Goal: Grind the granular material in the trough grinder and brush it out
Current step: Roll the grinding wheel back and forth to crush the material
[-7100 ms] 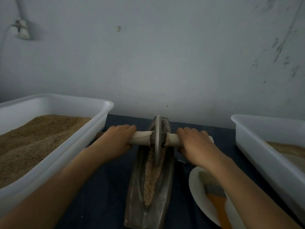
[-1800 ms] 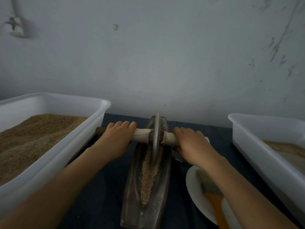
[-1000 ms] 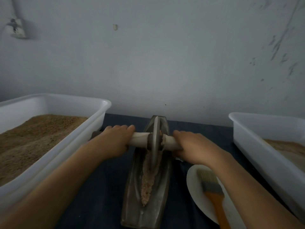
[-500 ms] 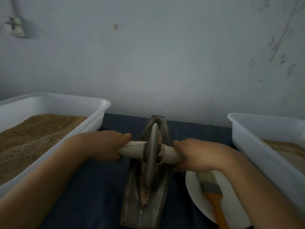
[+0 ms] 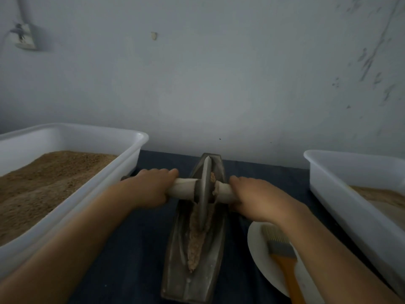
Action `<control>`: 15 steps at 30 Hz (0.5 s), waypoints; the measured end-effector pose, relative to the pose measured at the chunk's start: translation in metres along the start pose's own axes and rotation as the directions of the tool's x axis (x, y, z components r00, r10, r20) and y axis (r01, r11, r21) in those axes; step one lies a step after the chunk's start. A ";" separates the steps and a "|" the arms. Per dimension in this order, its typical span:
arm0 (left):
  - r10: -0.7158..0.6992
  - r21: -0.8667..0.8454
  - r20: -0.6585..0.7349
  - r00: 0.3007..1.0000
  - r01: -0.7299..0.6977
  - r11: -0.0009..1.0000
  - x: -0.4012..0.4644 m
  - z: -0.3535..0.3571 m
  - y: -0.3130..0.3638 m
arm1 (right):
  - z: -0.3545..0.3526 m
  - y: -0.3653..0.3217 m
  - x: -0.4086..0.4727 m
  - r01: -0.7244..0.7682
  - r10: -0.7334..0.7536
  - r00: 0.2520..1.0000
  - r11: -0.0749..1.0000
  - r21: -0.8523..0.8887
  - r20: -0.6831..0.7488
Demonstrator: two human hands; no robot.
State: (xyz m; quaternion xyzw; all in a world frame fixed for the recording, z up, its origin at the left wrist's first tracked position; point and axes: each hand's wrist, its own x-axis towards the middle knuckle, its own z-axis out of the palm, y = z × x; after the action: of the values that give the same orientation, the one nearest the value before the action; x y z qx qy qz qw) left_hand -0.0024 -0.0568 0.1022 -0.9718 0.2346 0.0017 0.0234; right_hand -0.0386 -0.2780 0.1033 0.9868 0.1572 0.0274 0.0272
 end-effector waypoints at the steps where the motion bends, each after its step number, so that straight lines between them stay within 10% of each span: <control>1: -0.014 0.016 -0.050 0.999 0.014 1.000 0.004 0.004 -0.001 | 0.004 0.003 0.004 -0.002 0.001 0.998 1.000 -0.017 -0.063; 8: -0.026 0.092 -0.390 0.920 0.067 0.993 0.014 0.023 0.001 | 0.021 0.009 0.013 -0.019 -0.007 0.957 0.996 -0.087 -0.290; 15: 0.049 -0.005 0.039 0.998 -0.049 0.999 -0.012 -0.005 0.000 | -0.010 -0.004 -0.009 0.052 -0.056 0.994 0.998 0.041 0.093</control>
State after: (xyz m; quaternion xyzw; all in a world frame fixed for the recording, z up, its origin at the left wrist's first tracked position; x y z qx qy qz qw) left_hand -0.0131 -0.0511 0.1073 -0.9656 0.2578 0.0219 0.0260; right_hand -0.0491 -0.2768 0.1128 0.9828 0.1828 -0.0227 0.0161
